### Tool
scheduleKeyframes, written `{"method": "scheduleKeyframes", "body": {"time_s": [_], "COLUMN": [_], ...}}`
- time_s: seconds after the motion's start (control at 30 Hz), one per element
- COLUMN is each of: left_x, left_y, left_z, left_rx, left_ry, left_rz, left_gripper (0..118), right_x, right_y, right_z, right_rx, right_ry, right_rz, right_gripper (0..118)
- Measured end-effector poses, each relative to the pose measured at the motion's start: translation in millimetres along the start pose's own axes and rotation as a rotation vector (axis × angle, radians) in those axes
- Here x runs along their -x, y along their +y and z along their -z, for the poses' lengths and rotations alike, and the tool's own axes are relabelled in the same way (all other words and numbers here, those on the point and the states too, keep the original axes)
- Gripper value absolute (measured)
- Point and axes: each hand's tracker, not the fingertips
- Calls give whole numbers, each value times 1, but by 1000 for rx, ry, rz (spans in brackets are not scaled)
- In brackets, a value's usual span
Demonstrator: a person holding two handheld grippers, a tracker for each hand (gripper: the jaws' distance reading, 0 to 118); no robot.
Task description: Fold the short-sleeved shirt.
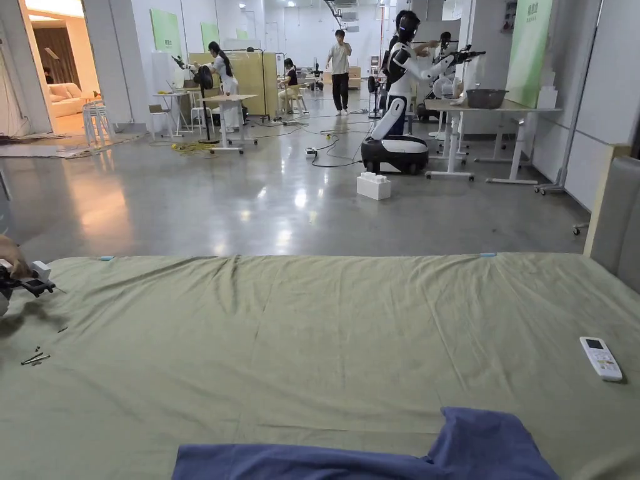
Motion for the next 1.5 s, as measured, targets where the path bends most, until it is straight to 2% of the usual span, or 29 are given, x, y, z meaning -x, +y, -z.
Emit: {"method": "scheduleKeyframes", "body": {"time_s": [0.07, 0.27, 0.33, 0.43, 0.47, 0.57, 0.6, 0.7, 0.8, 0.97, 1.0, 1.07, 1.13, 1.17, 1.2, 1.33, 1.37, 1.43, 1.47, 1.5], "left_x": [2, 28, 44, 73, 81, 98, 102, 107, 109, 103, 102, 95, 88, 83, 79, 69, 69, 73, 75, 78], "left_y": [1, -8, -16, -38, -51, -82, -93, -125, -162, -206, -209, -202, -198, -197, -196, -207, -206, -203, -203, -202], "left_z": [4, 45, 73, 133, 159, 232, 260, 327, 378, 412, 414, 413, 413, 416, 419, 433, 436, 439, 439, 440], "left_rx": [7, 91, 133, 270, 298, 419, 472, 618, 786, 930, 969, 915, 915, 925, 930, 999, 1004, 1021, 1028, 1030], "left_ry": [2, 25, 42, 14, 22, 53, 51, 4, 51, 96, 108, 113, 71, 45, 21, 64, 57, 50, 40, 33], "left_rz": [-28, -67, -85, -194, -202, -167, -194, -198, -285, -285, -302, -301, -211, -164, -157, -113, -108, -102, -103, -109], "left_gripper": [0, 0, 0, 0, 4, 55, 66, 72, 72, 72, 68, 64, 41, 22, 9, 8, 8, 8, 8, 8], "right_x": [-2, -5, -7, -13, -16, -23, -27, -37, -48, -68, -71, -75, -79, -82, -84, -106, -115, -135, -146, -154], "right_y": [-1, -6, -14, -31, -38, -47, -51, -62, -74, -85, -86, -89, -91, -92, -93, -85, -83, -83, -83, -83], "right_z": [5, 19, 26, 36, 40, 46, 47, 50, 54, 56, 58, 61, 68, 74, 80, 141, 163, 213, 237, 261], "right_rx": [15, 51, 90, 158, 203, 239, 252, 331, 396, 437, 445, 458, 470, 476, 480, 528, 563, 598, 582, 593], "right_ry": [14, 23, 32, 28, 26, 15, 12, -8, -41, -105, -108, -119, -116, -104, -93, -20, -2, 21, 41, 39], "right_rz": [38, 30, 47, 91, 126, 112, 115, 136, 134, 195, 198, 195, 200, 210, 219, 215, 210, 238, 246, 242], "right_gripper": [0, 0, 0, 0, 0, 0, 0, 0, 0, 0, 0, 0, 0, 0, 0, 1, 5, 57, 74, 74]}}
